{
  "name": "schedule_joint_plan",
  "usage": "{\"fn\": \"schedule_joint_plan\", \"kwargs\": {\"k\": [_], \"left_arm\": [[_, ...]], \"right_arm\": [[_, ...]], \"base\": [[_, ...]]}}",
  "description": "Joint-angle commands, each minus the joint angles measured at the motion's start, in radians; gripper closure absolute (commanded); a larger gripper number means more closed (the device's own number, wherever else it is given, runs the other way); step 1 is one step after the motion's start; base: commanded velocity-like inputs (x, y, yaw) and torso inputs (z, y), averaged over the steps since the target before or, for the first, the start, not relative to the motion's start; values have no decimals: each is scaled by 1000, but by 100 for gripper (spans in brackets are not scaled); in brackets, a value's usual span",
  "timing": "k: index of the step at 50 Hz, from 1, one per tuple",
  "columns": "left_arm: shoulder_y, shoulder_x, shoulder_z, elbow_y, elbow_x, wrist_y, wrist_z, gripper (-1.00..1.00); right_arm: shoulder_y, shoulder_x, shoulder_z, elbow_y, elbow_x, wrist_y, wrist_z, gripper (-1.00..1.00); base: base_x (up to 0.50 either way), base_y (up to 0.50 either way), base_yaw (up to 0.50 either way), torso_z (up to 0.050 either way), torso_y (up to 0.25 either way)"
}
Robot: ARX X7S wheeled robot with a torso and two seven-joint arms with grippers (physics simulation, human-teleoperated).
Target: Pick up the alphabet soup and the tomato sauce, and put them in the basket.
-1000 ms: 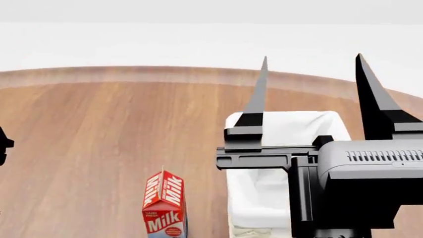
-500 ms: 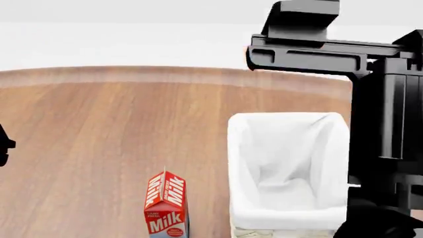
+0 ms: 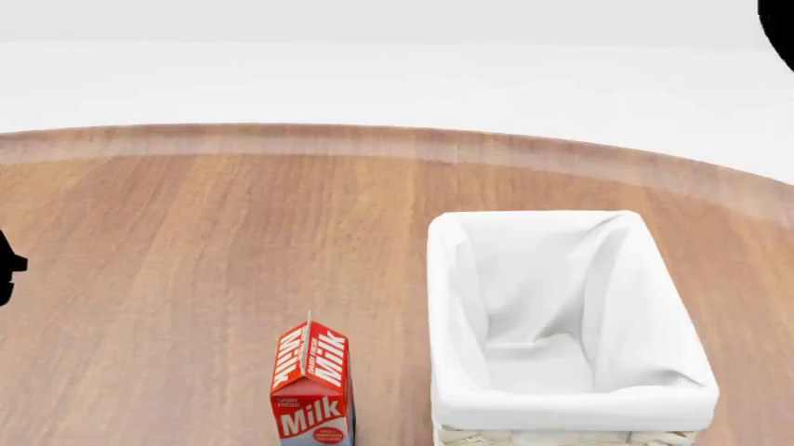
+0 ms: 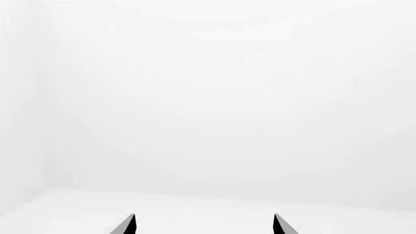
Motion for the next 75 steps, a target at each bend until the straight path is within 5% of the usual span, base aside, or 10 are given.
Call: {"fn": "schedule_joint_plan", "kwargs": {"k": [1, 11, 23, 36, 49, 75], "left_arm": [[-1, -6, 8, 12, -2, -12, -7, -100], [-22, -5, 36, 6, 6, -20, -13, -100], [-17, -11, 38, 5, 4, -13, -15, -100], [-8, -13, 44, 0, 5, -2, -20, -100], [-4, -16, 47, 2, 3, 2, -26, -100], [-1, -26, 39, 1, -9, 6, -36, -100]], "right_arm": [[-105, 109, -232, 60, 598, 35, 372, -100], [-316, 310, -395, -187, 708, -68, 358, -100], [-784, 441, -416, -494, 554, -202, 261, -100], [-893, 489, -460, -665, 605, -274, 280, -100], [-1124, 531, -486, -776, 457, -304, 185, -100], [-1213, 501, -502, -740, 259, -242, 61, -100]], "base": [[0, 0, 0, 0, 0], [0, 0, 0, 0, 0], [0, 0, 0, 0, 0], [0, 0, 0, 0, 0], [0, 0, 0, 0, 0], [0, 0, 0, 0, 0]]}}
